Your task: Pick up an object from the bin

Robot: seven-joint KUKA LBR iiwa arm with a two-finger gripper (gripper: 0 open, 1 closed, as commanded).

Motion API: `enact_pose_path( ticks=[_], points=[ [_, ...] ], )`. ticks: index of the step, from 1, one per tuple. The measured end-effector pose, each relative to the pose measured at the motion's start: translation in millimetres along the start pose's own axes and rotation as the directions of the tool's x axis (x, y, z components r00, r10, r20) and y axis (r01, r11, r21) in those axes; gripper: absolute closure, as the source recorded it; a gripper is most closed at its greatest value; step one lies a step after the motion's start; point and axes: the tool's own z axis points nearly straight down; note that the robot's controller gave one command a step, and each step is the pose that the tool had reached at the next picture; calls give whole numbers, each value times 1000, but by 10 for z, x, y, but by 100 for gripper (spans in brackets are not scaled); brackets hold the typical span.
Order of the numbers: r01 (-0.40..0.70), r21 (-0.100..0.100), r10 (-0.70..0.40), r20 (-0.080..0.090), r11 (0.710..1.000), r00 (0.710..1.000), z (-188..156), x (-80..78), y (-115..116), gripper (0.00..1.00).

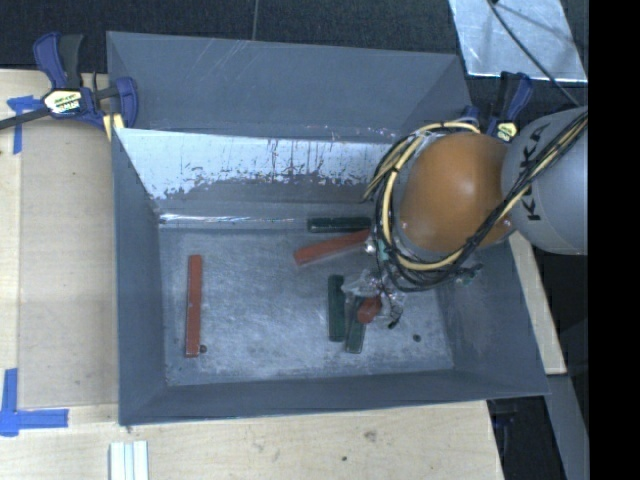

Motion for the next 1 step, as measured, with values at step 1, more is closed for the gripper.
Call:
enact_pose_path(
  ticks=[1],
  points=[
    [408, -1, -408, -1, 913, 913, 78, 906, -158, 100]
  ],
)
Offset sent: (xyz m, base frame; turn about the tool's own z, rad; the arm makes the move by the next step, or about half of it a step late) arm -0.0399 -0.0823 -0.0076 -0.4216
